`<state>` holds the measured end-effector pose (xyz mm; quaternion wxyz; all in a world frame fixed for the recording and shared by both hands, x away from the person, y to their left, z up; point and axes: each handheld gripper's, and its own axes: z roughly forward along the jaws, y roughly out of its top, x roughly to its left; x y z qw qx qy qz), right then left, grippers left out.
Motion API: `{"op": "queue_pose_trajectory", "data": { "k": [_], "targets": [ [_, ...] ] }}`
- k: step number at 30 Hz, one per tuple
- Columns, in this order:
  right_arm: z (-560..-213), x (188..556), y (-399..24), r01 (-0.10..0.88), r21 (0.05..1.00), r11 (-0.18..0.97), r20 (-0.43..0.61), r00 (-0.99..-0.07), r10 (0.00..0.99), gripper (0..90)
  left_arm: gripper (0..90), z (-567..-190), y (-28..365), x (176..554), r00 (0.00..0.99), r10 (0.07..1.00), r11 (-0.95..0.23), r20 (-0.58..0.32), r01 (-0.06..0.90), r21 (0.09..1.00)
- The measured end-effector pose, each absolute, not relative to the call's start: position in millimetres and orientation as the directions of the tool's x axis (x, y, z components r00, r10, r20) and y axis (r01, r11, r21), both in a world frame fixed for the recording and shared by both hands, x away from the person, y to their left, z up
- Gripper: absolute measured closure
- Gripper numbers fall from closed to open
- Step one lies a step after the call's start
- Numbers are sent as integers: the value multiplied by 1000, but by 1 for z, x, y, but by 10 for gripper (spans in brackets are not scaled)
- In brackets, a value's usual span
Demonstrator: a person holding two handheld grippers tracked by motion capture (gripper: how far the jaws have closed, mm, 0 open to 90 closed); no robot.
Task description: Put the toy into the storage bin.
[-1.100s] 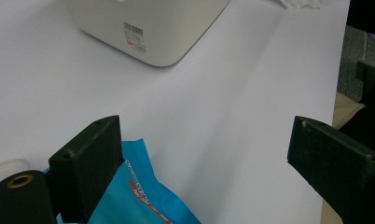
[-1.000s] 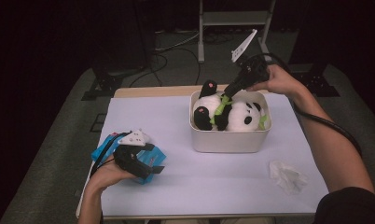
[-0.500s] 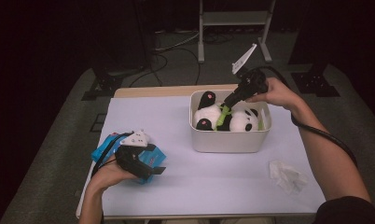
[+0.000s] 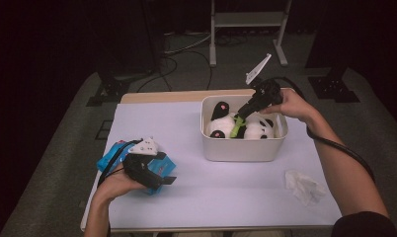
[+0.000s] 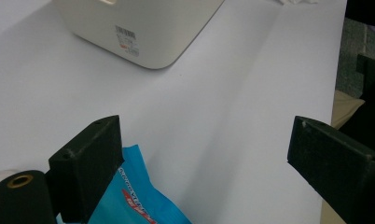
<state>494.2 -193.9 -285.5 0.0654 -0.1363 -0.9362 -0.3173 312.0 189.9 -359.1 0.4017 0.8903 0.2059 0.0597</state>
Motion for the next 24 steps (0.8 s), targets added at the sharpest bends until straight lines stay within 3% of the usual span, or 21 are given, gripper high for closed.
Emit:
{"op": "queue_pose_trajectory", "data": {
  "k": [10, 24],
  "targets": [
    [-293, 495, -198, 318, 603, 731, 221, -948, 230, 735, 95, -360, 190, 310, 909, 412, -596, -55, 314, 739],
    [-299, 491, -203, 349, 620, 702, 220, -937, 271, 631, 95, -362, 189, 309, 909, 414, -595, -57, 317, 739]
  ]
}}
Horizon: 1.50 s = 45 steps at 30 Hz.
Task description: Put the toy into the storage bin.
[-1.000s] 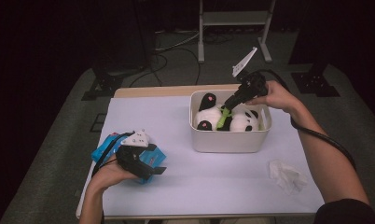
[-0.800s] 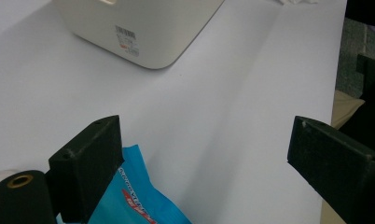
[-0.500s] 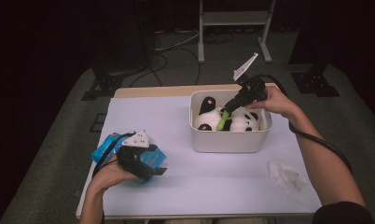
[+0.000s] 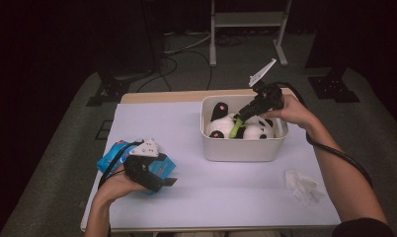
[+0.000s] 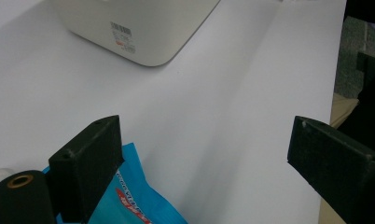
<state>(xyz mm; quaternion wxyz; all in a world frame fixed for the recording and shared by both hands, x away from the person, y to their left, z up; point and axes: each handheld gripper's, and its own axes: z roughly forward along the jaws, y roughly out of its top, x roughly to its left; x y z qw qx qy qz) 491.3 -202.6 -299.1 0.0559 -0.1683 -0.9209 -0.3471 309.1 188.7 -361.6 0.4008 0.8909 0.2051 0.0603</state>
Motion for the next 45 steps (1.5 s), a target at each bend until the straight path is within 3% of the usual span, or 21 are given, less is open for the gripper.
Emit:
{"op": "queue_pose_trajectory", "data": {
  "k": [11, 45],
  "targets": [
    [-292, 487, -207, 345, 637, 689, 207, -938, 278, 579, 95, -362, 190, 307, 907, 416, -593, -62, 322, 738],
    [-264, 461, -254, 360, 692, 626, 170, -924, 343, 534, 94, -362, 185, 304, 912, 406, -594, -59, 312, 741]
  ]
}}
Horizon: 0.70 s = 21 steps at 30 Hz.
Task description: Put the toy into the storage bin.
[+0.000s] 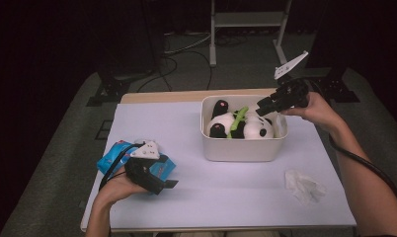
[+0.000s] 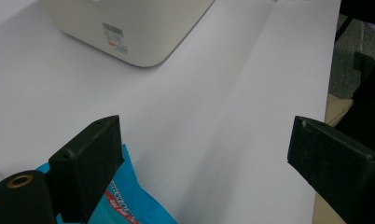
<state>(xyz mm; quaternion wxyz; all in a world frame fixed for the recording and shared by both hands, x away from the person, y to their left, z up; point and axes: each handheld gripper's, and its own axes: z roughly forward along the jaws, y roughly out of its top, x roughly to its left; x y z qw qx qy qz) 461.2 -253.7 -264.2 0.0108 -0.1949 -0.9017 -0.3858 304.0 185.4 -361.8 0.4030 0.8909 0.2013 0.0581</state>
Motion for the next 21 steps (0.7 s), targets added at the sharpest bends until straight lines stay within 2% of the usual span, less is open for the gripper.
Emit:
{"op": "queue_pose_trajectory", "data": {
  "k": [21],
  "targets": [
    [-266, 438, -277, 378, 700, 606, 159, -909, 384, 460, 94, -366, 184, 304, 913, 403, -604, -61, 316, 732]
  ]
}}
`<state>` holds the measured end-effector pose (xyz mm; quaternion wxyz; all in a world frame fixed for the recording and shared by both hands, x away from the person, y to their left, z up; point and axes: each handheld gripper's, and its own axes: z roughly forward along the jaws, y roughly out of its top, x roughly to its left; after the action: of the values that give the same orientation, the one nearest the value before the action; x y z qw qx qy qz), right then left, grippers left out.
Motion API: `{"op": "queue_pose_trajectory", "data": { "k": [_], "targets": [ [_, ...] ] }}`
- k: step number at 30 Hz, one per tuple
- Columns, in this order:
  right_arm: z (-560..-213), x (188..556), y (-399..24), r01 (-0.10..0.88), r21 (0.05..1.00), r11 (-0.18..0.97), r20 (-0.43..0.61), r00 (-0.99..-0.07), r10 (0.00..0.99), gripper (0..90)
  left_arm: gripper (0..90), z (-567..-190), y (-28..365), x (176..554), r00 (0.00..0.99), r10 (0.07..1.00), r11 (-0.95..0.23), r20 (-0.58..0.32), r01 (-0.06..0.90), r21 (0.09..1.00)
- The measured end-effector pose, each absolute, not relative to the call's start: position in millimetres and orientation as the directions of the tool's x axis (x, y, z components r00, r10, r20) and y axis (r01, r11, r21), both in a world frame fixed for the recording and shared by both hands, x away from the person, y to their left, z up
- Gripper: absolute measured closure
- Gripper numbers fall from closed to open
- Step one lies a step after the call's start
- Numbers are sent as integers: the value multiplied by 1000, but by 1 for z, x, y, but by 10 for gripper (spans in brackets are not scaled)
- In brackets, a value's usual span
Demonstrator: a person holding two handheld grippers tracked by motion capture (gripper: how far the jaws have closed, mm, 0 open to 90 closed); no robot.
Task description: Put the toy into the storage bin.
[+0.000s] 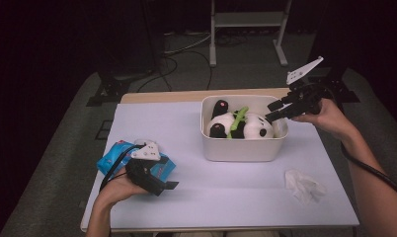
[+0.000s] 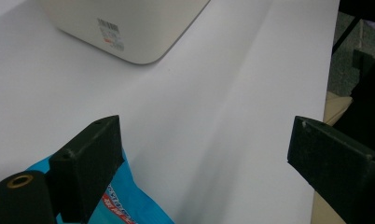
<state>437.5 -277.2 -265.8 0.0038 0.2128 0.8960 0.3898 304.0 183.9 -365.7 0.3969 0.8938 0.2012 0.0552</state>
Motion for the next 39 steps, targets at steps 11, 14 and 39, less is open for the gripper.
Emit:
{"op": "queue_pose_trajectory", "data": {
  "k": [11, 14, 39],
  "targets": [
    [-271, 425, -291, 382, 702, 601, 156, -906, 393, 437, 94, -367, 182, 304, 913, 403, -604, -62, 316, 732],
    [-273, 421, -293, 384, 699, 603, 157, -905, 395, 435, 94, -367, 181, 304, 914, 401, -604, -60, 314, 732],
    [-286, 388, -314, 388, 722, 573, 161, -900, 406, 429, 94, -367, 180, 303, 914, 399, -604, -65, 316, 731]
  ]
}}
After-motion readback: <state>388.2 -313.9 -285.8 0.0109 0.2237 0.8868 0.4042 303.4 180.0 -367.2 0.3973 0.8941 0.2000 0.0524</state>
